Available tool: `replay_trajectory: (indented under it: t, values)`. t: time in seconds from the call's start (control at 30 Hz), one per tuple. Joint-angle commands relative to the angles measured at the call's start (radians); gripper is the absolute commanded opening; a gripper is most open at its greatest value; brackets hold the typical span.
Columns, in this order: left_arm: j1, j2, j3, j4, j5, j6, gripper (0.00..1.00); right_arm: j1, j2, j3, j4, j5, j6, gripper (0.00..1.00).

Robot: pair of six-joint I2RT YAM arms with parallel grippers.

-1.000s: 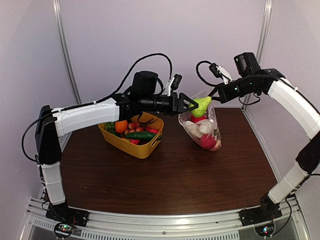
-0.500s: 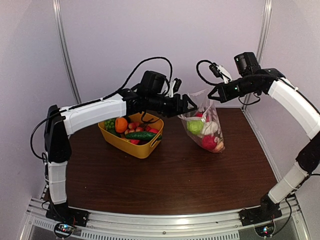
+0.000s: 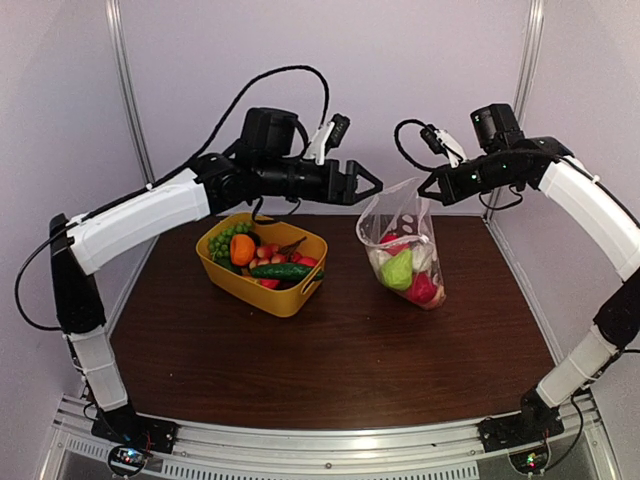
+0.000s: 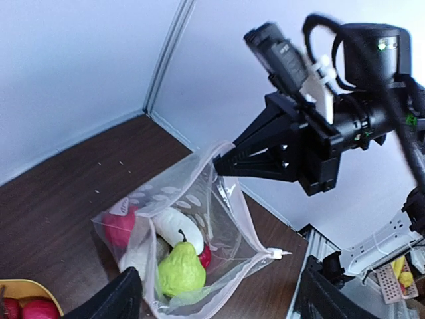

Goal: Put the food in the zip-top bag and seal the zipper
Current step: Pick up the fake fruit from the bin.

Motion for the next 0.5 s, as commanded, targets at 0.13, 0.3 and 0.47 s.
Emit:
replay_trajectory:
  t: [0.13,0.3,0.47]
  values:
    - [0.015,-0.253,-0.220,-0.144,-0.315,0.225,0.88,0.002,-0.057,-0.039,0.040,0.046,-0.023,0.00]
    - [0.113,-0.305,-0.322,-0.276,-0.476,0.143,0.88,0.001,-0.060,-0.054,0.042,0.050,-0.029,0.00]
    - [0.251,-0.305,-0.427,-0.344,-0.494,0.054,0.79,0.002,-0.063,-0.074,0.047,0.051,-0.034,0.00]
